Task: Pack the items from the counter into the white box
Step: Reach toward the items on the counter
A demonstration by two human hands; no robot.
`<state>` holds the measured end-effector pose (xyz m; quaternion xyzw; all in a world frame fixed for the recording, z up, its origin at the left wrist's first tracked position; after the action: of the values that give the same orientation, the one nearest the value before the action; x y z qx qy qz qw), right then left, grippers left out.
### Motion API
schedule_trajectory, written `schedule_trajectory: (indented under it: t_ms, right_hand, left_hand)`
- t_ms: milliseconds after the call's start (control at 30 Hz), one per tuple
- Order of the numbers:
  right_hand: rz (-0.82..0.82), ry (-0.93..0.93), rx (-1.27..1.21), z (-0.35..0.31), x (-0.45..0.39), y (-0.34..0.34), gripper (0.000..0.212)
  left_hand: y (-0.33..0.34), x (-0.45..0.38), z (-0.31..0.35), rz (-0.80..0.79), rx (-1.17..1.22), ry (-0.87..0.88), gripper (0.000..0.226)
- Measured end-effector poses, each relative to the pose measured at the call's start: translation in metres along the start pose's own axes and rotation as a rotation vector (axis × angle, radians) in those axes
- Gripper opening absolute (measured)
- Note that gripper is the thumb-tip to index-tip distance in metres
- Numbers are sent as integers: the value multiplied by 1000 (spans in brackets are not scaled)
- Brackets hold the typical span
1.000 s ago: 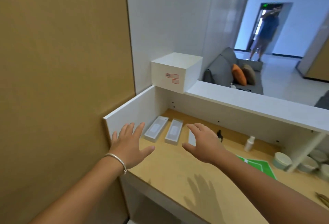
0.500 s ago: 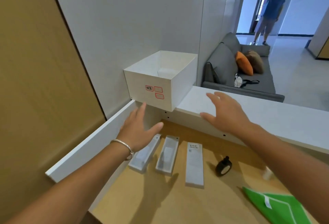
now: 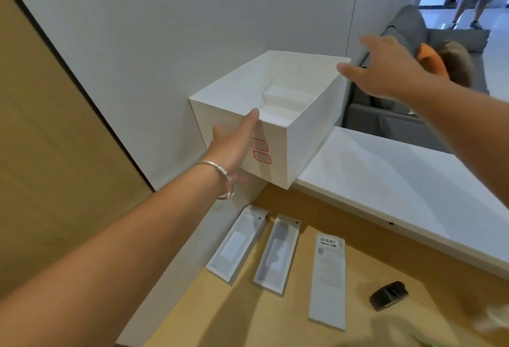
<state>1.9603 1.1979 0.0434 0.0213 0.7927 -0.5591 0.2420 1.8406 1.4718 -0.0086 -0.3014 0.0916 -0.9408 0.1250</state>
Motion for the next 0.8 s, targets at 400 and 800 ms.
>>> schedule_trajectory:
  t_ms: [400, 800]
  right_hand:
    - [-109, 238, -184, 17, -59, 28, 39]
    - [-179, 64, 60, -30, 57, -24, 19]
  left_hand:
    - [-1, -25, 21, -78, 69, -62, 70]
    - [-57, 2, 3, -200, -89, 112, 17]
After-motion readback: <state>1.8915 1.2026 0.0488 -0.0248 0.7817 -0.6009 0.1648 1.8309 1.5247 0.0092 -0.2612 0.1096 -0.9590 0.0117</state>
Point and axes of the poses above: each hand's wrist, its own x-axis away from the middle knuckle, its own y-axis out of the palm, z = x × y, the point moved 2 cm from there along -x, towards the middle knuckle, and after that the axes turned 15 degrees about -y, right-handed, at the moved point
